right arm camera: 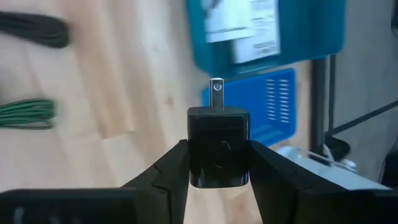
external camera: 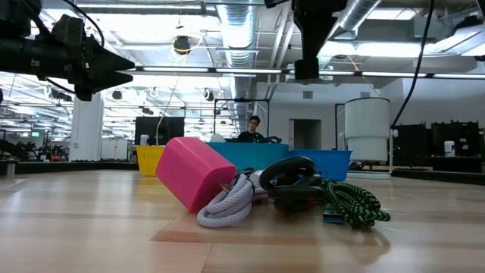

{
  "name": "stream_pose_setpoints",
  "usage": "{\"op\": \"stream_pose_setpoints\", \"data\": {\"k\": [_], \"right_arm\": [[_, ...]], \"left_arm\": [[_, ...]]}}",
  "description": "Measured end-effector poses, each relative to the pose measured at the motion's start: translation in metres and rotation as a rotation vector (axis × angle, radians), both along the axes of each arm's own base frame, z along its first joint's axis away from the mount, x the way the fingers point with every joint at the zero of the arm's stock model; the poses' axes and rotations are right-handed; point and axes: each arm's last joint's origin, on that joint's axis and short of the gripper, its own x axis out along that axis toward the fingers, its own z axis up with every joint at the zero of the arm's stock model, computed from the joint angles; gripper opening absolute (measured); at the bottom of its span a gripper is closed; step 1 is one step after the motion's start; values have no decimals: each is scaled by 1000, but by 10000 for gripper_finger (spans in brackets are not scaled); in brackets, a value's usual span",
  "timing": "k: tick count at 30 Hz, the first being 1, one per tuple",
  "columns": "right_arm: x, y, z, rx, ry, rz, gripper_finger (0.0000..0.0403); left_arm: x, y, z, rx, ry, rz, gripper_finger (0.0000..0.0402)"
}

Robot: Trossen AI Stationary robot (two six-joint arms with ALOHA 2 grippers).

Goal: Pick and place items into bin
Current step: Put the black charger adapter into the blue bin

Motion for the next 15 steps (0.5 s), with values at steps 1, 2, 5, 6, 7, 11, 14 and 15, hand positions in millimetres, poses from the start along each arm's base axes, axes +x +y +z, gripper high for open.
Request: {"op": "stream_pose_setpoints", "data": {"k": [1,2,5,6,7,11,14,15], "right_arm": [[-1,-10,3,0,-1,-9,135],[-2,-21,5,-1,2,-19,135],[-3,-51,8,-3,21,-47,133],[-4,-61,9,-2,28,-55,132],[-5,-71,9,0,37,-61,132],[-9,-106,8,33,72,-81,136],[-12,-131,4,63,80,-85,138],[-13,-138,1,75,85,-83,137]], "left_arm": [[0,0,0,0,0,0,212],[0,0,0,0,0,0,212],[0,0,0,0,0,0,212],[0,0,0,0,0,0,212],[0,0,0,0,1,0,212],[0,0,0,0,0,0,212],[0,0,0,0,0,0,212],[0,0,0,0,0,0,212]]}}
